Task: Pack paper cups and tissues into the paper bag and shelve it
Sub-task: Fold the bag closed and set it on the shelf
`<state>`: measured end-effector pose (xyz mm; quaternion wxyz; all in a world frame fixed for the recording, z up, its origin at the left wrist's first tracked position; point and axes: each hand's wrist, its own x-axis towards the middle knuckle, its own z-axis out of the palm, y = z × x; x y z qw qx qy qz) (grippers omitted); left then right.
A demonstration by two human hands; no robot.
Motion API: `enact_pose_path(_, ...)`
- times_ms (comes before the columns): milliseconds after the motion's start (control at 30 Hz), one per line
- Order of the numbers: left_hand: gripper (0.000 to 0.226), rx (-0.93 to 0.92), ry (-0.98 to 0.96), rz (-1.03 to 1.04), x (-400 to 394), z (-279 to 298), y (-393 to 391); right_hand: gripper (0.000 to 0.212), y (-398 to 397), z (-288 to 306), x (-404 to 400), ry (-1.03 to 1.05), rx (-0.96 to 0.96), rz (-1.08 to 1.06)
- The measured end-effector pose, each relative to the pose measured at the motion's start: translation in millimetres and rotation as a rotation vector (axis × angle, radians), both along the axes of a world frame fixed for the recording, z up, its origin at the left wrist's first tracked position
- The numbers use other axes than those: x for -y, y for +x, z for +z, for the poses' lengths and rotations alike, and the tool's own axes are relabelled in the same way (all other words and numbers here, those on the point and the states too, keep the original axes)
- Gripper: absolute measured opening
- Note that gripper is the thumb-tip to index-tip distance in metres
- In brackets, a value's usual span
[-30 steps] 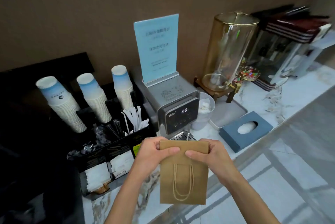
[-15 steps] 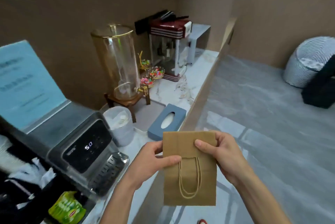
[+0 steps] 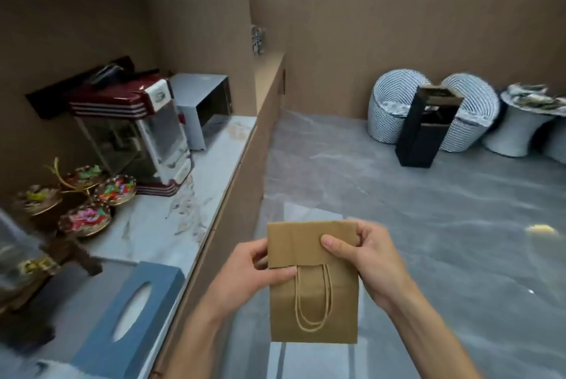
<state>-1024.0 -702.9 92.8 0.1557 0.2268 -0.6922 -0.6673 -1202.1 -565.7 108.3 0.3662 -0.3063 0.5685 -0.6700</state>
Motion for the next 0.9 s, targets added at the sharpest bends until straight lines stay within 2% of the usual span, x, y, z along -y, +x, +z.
enact_pose_path(167, 0.048, 0.009, -0.062, 0.1, 32, 0, -84, 0.008, -79, 2, 35, -0.035, 0.0, -0.047)
enact_pose_path(300, 0.062, 0.016, 0.0, -0.01, 82, -7, -140, 0.015, -134, 0, 84, -0.047, -0.004, -0.079)
enact_pose_path(533, 0.048, 0.005, 0.063, -0.019, 217, -19, -244, 0.007, -232, -3, 210, -0.019, -0.022, -0.11)
enact_pose_path(900, 0.043, -0.004, -0.002, 0.018, 412, 9, -419, 0.009, -390, 25, 400, -0.024, 0.006, -0.195)
